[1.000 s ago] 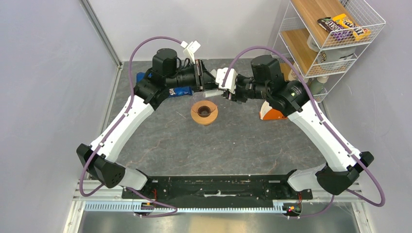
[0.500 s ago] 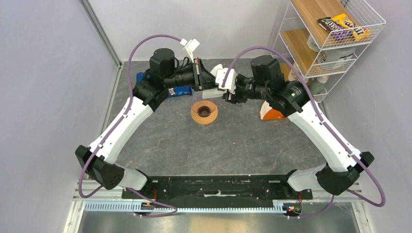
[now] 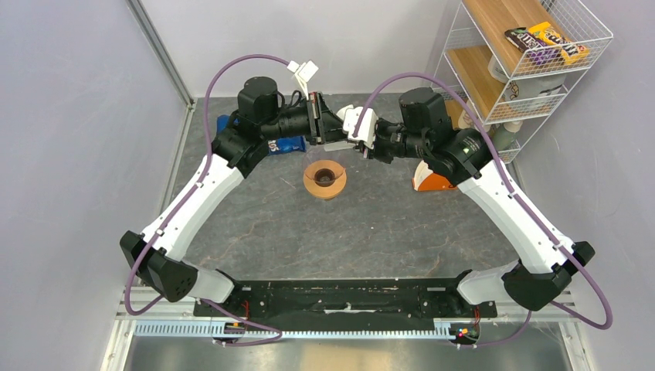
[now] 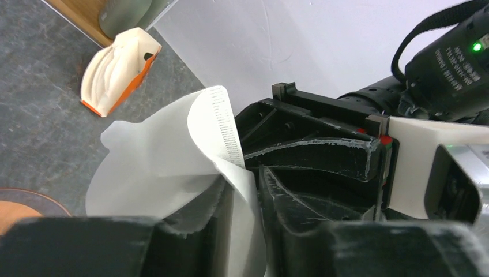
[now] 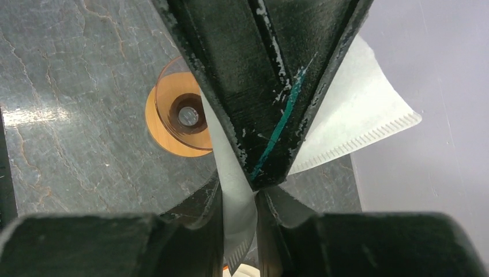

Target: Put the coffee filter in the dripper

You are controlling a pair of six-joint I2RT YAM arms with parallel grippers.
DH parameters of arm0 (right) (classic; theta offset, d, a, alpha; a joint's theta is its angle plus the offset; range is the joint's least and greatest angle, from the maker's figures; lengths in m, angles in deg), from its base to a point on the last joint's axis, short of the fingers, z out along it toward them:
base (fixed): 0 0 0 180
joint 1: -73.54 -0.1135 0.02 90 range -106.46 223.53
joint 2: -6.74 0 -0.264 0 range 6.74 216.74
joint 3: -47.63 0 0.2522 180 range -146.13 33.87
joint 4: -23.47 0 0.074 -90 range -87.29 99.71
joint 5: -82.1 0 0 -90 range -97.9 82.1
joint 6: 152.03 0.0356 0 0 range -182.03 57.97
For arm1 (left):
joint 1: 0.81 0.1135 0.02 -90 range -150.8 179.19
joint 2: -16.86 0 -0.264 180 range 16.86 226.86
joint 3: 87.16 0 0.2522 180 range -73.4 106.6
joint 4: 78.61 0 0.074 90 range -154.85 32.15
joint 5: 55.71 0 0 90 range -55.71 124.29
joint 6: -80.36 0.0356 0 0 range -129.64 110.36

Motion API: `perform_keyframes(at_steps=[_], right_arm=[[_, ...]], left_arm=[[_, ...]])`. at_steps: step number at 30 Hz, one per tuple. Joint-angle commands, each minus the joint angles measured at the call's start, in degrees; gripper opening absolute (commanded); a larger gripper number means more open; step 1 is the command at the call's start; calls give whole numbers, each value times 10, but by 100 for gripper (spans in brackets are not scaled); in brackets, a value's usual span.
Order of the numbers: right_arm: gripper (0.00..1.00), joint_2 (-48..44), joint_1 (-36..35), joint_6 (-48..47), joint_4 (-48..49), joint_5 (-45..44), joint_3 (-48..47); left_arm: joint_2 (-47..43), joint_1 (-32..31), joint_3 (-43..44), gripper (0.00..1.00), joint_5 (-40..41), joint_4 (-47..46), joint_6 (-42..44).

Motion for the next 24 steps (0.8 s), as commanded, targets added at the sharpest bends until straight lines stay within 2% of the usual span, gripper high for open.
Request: perform_keyframes(at_steps=[1, 3, 4, 12, 15, 19, 21, 24], right_arm=[[27, -2, -2, 14, 6, -4, -15], [24, -5, -2, 16, 6, -3, -12], [22, -6, -2, 18, 6, -3, -10], [0, -7, -2, 47, 7, 1, -20], [0, -2, 1, 78, 9, 10, -34], [0, 11, 14, 162, 15, 46, -70], [0, 18, 32, 239, 35, 84, -87], [0, 15, 68, 390, 126, 133, -85]], left_arm=[[-22, 6, -1, 44, -13, -14, 4], [-31, 18, -9, 61, -15, -30, -1], [-35, 26, -16, 65, -16, -45, -6], [-52, 83, -26, 80, -16, -58, 1], [-63, 137, -38, 86, -34, -113, -15], [-77, 210, -35, 88, -34, -148, 8], [-84, 249, -44, 88, -43, -154, 16], [-108, 274, -92, 88, -101, -229, 14]])
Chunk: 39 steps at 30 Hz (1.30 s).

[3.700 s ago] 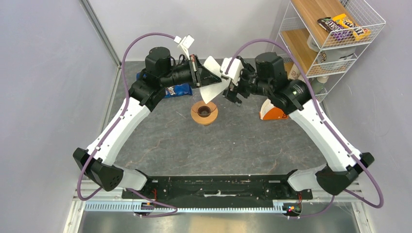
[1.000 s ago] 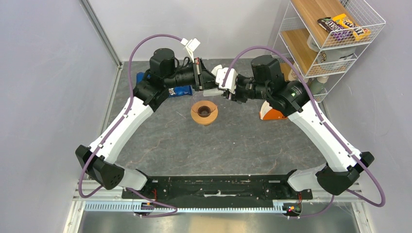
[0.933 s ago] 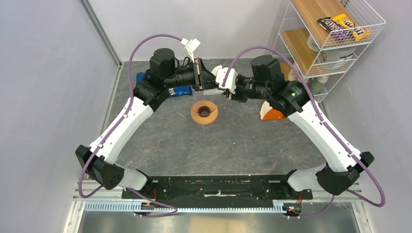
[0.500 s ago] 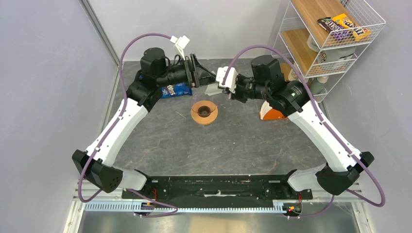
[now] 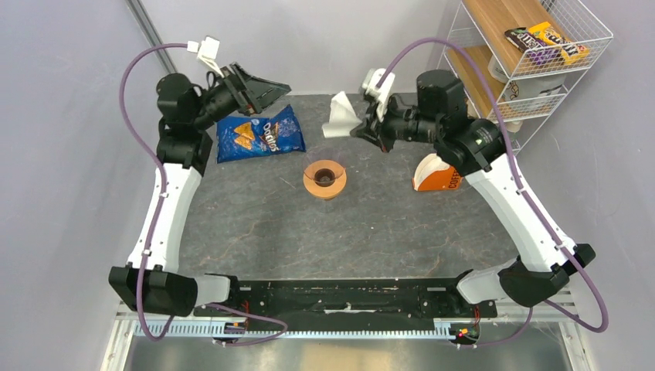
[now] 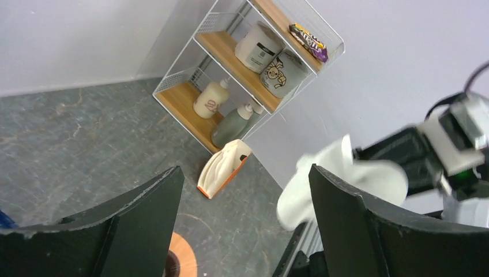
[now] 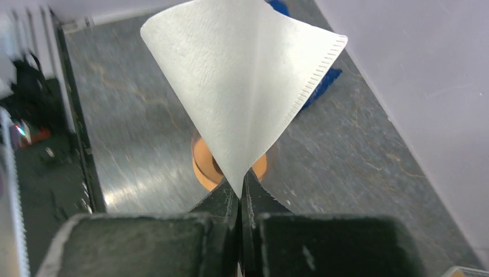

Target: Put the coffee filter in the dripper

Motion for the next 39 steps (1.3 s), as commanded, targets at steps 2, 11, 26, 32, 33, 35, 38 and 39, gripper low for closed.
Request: perform_keyframes(at_steps=[2, 11, 26, 32, 33, 35, 38, 39], right_arm=[[0, -6, 59, 315, 206, 96, -9], [0, -13, 73, 559, 515, 114, 61], [0, -30, 68, 588, 541, 163, 96], [0, -60, 68, 521, 558, 190, 135], [0, -70, 69, 498, 558, 193, 144], [0, -89, 68, 439, 558, 210, 162], [0, -119, 67, 347, 514, 241, 187], [0, -127, 69, 333, 507, 250, 196]], left_arm=[[-72, 24, -84, 87, -91, -143, 19], [-101, -85, -109, 89, -88, -207, 49], [-8, -144, 28, 71, -12, -270, -49], [-14, -154, 26, 58, -48, -265, -27], [-21, -145, 20, 62, -53, -262, -29], [-30, -104, 12, 71, -71, -257, -50], [-28, -27, 21, 76, -110, -280, -100], [-23, -25, 31, 77, -147, -283, -86]])
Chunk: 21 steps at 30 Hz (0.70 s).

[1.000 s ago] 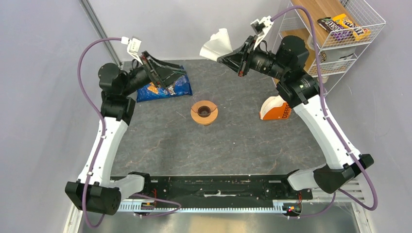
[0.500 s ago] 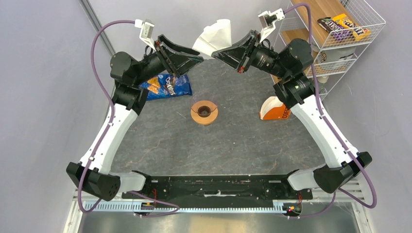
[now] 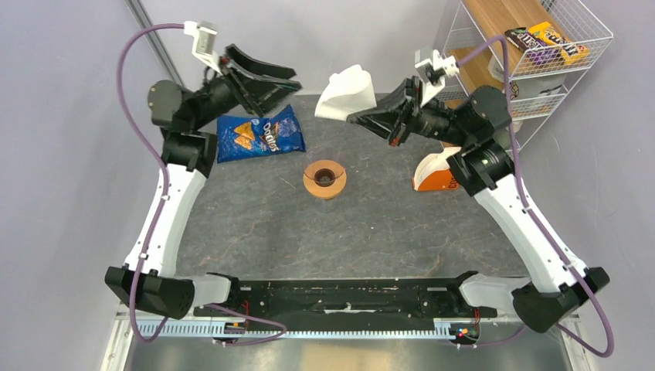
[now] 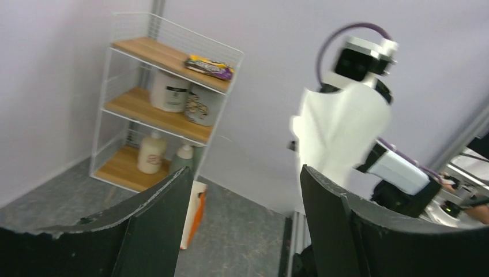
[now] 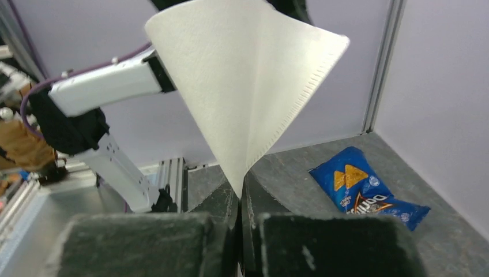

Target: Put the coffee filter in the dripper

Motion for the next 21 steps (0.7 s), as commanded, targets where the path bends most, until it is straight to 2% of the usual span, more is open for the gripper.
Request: perform_keyframes(at_steps=[1, 2, 5, 10, 13, 17, 21], right_arm=[[0, -50, -2, -139, -21, 64, 25], [0, -54, -3, -155, -22, 78, 30], [0, -61, -10, -212, -37, 107, 44], [0, -68, -25, -301, -73, 104, 46], [0, -70, -30, -312, -84, 98, 46], [2, -70, -37, -332, -101, 95, 44], [2, -67, -40, -339, -110, 89, 38]], left_arm=[[-7, 43, 33, 77, -118, -33, -7], [-8, 26, 37, 77, -143, -21, 14], [-18, -11, 15, 75, -142, 2, 33], [-31, -54, -6, 74, -143, 33, 65], [-34, -68, -11, 72, -138, 47, 78], [-32, -84, -11, 61, -114, 91, 112], [-29, -109, 7, 44, -67, 171, 176]])
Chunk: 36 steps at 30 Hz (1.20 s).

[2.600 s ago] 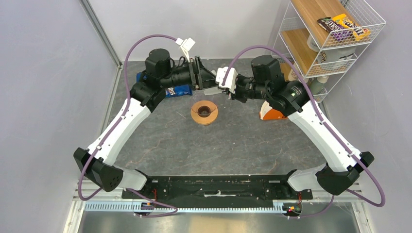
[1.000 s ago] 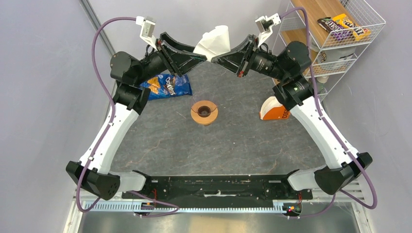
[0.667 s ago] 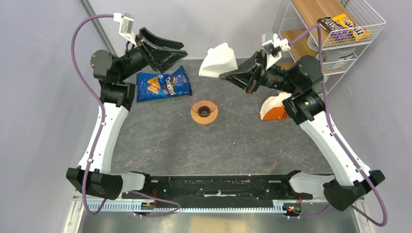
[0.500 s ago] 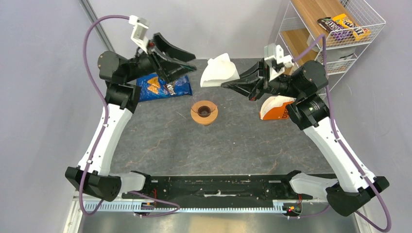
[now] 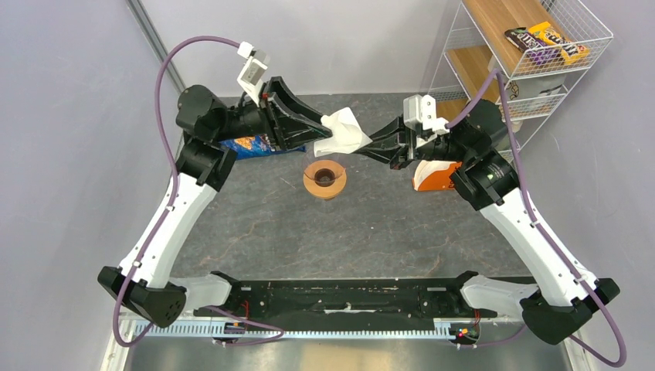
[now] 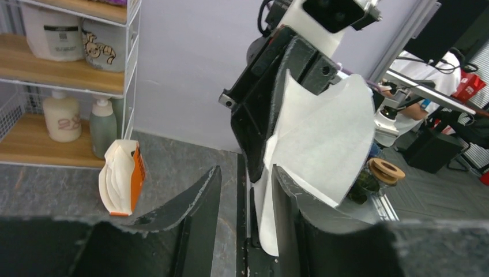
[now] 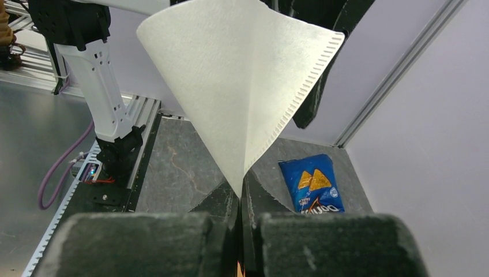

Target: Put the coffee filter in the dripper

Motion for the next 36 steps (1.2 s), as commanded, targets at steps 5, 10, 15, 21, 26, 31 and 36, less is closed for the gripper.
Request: perform_keyframes(at_steps=[5, 10, 15, 21, 26, 31, 36], right_arm=[[3, -2, -7, -31, -11, -4, -12], [15, -4, -7, -41, -38, -23, -18], [54, -4, -7, -84, -128, -73, -46], [77, 4, -6, -157, -253, -123, -83], [82, 30, -15, -175, -261, -177, -94], [79, 45, -30, -207, -261, -222, -98], [59, 51, -41, -225, -258, -243, -97]], left_arm=[[-7, -49, 23, 36, 73, 151, 153], [-6, -51, 24, 3, 83, 164, 150], [-13, -50, 35, 2, 113, 195, 163], [-26, -51, 51, 2, 209, 294, 231], [-16, -52, 51, 2, 228, 297, 171], [-11, -51, 48, 2, 277, 305, 80], [-5, -52, 51, 2, 315, 313, 31]])
